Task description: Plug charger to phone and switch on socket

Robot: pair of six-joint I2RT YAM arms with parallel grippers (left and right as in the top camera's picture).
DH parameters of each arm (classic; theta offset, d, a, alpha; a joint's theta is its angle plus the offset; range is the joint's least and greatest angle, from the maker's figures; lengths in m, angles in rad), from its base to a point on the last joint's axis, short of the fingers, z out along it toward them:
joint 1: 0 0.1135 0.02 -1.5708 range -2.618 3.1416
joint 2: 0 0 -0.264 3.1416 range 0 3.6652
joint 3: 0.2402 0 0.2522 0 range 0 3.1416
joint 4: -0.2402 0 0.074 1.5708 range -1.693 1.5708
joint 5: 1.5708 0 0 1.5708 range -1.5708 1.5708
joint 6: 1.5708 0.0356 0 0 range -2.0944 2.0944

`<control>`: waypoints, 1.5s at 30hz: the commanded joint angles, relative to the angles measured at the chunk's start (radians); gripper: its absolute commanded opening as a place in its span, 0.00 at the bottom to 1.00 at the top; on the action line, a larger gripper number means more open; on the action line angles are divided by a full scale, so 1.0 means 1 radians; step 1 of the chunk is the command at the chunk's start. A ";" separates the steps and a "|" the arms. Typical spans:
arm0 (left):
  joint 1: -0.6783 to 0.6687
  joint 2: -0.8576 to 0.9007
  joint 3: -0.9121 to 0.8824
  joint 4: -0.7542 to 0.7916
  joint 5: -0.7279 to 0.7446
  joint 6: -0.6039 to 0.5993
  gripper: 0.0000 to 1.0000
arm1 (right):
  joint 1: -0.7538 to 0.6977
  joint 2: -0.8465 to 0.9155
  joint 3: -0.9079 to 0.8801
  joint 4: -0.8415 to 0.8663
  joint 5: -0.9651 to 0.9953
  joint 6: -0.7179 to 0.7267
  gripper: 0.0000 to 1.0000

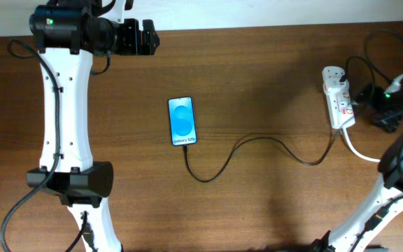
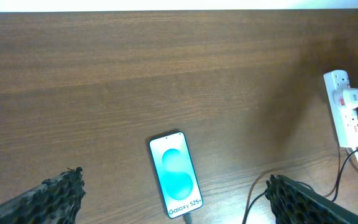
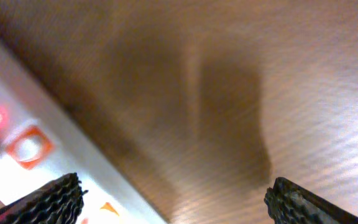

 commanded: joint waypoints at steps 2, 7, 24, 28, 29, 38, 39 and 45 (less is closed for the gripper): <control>0.002 -0.008 0.007 -0.001 -0.007 -0.006 0.99 | -0.089 -0.047 0.110 -0.074 0.022 0.008 0.98; 0.002 -0.008 0.007 -0.001 -0.007 -0.006 0.99 | -0.125 -0.143 0.352 -0.311 -0.076 -0.073 1.00; 0.002 -0.008 0.007 -0.001 -0.007 -0.005 0.99 | 0.352 -0.863 0.491 -0.630 -0.135 -0.125 0.98; 0.002 -0.008 0.007 -0.001 -0.007 -0.005 0.99 | 0.392 -0.900 0.491 -0.710 -0.136 -0.124 0.98; 0.002 -0.008 0.007 -0.001 -0.007 -0.006 0.99 | 0.392 -0.906 0.489 -0.761 -0.143 -0.125 0.98; 0.002 -0.008 0.007 -0.001 -0.007 -0.005 0.99 | 0.529 -0.959 0.480 -0.686 0.010 -0.128 0.99; 0.002 -0.008 0.007 -0.001 -0.007 -0.005 0.99 | 0.557 -0.983 0.463 -0.659 0.072 -0.128 0.98; 0.002 -0.008 0.007 -0.001 -0.007 -0.006 0.99 | 0.583 -1.231 0.100 -0.353 0.159 -0.129 0.98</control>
